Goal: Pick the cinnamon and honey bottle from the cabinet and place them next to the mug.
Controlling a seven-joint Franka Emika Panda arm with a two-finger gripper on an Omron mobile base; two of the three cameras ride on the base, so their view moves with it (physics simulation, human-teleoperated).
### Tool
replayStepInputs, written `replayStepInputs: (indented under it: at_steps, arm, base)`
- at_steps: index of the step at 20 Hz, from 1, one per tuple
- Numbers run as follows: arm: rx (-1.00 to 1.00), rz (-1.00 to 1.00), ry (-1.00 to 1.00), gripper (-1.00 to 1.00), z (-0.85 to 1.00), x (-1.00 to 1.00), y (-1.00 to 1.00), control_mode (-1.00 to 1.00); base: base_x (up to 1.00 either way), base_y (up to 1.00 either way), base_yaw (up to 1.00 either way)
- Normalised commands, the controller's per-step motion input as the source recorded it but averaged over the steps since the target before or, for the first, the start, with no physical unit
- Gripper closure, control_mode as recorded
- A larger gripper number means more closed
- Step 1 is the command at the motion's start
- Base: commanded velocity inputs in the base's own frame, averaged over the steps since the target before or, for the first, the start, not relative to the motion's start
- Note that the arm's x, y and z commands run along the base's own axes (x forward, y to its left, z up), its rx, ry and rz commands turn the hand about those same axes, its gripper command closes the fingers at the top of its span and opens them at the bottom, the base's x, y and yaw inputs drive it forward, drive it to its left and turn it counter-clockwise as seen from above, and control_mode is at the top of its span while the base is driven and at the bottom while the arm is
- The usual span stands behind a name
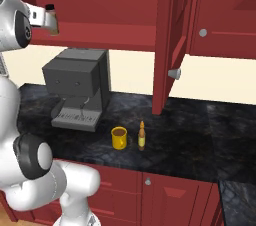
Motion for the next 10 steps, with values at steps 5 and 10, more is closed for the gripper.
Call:
replayStepInputs:
  at_steps: [5,10]
  arm:
    - [0.03,0.0,-0.02,-1.0,-0.03,0.26,0.0,-1.0]
    - [0.02,0.01,0.0,-1.0,-0.01,0.01,0.0,-1.0]
  base:
    - [0.0,0.0,0.0]
    - [0.0,0.0,0.0]
